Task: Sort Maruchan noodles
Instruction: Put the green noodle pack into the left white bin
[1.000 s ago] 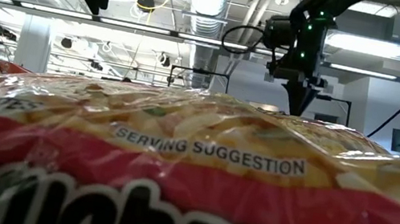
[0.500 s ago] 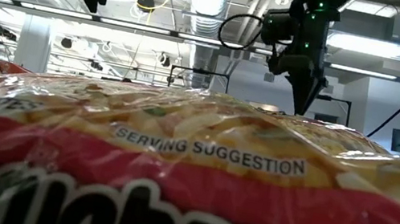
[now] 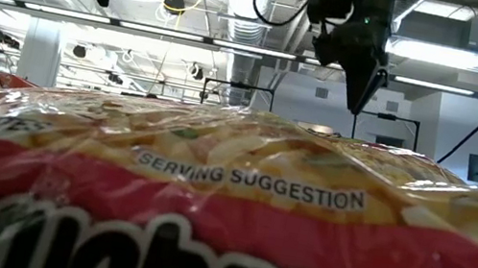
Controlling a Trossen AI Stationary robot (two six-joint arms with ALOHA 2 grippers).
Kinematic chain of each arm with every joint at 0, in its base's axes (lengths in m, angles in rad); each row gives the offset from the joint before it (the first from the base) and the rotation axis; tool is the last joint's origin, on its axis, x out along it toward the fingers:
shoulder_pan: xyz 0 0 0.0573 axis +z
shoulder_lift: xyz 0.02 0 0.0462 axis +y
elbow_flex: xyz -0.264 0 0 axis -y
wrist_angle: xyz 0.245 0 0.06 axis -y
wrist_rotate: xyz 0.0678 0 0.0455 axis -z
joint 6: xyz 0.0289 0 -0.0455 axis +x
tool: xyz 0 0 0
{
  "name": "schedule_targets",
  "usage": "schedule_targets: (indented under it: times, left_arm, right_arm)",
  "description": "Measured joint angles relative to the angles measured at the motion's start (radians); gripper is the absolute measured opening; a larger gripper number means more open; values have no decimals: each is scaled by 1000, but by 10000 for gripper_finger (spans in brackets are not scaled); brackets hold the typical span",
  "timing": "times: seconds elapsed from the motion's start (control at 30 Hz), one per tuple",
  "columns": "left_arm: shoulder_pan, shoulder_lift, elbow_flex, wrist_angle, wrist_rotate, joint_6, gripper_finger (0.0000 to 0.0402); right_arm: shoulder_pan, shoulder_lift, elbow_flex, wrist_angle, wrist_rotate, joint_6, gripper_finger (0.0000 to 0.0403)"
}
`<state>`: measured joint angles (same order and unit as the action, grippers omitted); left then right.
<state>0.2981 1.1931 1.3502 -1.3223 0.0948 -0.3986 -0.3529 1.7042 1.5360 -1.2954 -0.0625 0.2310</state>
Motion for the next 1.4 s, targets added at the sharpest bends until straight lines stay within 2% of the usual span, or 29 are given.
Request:
schedule_targets:
  times: [0.57,0.77,1.0,1.17,1.4]
  left_arm:
    - [-161,0,0,-24,58,38,178]
    - [-202,0,0,-27,58,37,178]
    - [-237,0,0,-27,48,15,178]
    - [-265,0,0,-27,28,-5,178]
    - [-293,0,0,-26,25,-7,178]
  right_arm:
    - [238,0,13,-9,-173,237,129]
    - [337,0,13,8,-180,277,129]
    - [464,0,13,150,-181,296,130]
    - [543,0,13,252,-181,384,152]
    - [635,5,13,441,-175,416,210]
